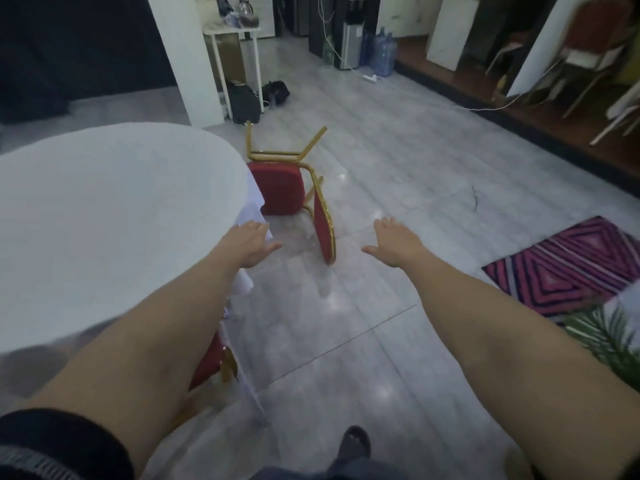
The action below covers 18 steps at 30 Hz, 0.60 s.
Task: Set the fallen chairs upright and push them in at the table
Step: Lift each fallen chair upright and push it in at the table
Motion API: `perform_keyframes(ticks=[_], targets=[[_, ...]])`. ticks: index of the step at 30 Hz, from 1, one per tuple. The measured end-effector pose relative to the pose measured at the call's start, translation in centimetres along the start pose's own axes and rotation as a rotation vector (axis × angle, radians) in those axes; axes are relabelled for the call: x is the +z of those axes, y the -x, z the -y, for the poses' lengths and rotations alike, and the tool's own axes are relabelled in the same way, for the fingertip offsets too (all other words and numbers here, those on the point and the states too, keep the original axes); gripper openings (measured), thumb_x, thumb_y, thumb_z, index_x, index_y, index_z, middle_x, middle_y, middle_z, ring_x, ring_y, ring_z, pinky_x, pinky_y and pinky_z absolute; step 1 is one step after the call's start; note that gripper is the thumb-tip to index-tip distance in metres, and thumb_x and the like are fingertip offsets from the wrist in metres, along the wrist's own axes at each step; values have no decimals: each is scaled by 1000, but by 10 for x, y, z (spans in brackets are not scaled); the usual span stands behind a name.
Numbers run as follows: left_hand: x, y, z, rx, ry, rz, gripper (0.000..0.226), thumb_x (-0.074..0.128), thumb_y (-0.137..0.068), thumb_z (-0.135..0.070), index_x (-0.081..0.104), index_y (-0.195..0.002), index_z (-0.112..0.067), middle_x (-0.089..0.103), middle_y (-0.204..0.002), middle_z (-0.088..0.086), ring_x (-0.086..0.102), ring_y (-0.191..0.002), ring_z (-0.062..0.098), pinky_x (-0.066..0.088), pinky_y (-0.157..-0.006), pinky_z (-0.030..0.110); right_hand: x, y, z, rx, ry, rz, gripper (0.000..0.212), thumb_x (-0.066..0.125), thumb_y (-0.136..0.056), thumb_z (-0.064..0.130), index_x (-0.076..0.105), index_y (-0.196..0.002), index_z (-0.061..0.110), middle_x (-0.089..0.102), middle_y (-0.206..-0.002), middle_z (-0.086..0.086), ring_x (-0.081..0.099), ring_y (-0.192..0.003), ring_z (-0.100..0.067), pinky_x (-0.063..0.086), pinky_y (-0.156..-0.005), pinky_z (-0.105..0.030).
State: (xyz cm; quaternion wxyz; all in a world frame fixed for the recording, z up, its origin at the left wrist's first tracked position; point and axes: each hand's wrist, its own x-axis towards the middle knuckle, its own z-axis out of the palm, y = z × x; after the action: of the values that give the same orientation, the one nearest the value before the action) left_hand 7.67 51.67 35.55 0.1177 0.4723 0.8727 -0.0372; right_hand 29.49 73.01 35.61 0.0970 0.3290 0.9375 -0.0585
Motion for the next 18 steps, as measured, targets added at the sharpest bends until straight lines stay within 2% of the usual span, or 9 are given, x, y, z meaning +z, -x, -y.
perform_keyframes(ticks=[6, 9, 15, 18], targets=[[-1, -82, -29, -62, 58, 56, 70, 35, -97, -54, 32, -145, -5, 37, -151, 16, 34, -140, 29, 29, -113, 45, -11, -89, -57, -47, 42, 42, 74, 46, -96, 51, 24, -149, 4, 25, -156, -16, 21, -145, -31, 24, -114, -41], [-1, -125, -31, -82, 78, 73, 68, 35, -97, -52, 30, -147, -6, 36, -150, 17, 33, -140, 30, 28, -113, 43, -14, -138, -79, -69, 54, 77, 69, 51, -96, 43, 26, -148, 4, 26, -155, -15, 21, -145, -31, 25, -114, -41], [5, -238, -26, -108, 71, 122, 66, 34, -99, -48, 27, -148, -5, 33, -153, 15, 29, -142, 28, 25, -114, 41, -19, -268, -109, -122, 101, 111, 52, 54, -96, 26, 35, -139, 4, 38, -143, -15, 36, -132, -31, 33, -104, -37], [6, -295, -15, -121, 118, 157, 67, 36, -97, -51, 28, -148, -6, 35, -152, 14, 30, -141, 27, 27, -115, 44, -24, -339, -114, -163, 110, 147, 51, 53, -95, 21, 36, -140, 4, 39, -143, -15, 35, -134, -30, 32, -107, -37]])
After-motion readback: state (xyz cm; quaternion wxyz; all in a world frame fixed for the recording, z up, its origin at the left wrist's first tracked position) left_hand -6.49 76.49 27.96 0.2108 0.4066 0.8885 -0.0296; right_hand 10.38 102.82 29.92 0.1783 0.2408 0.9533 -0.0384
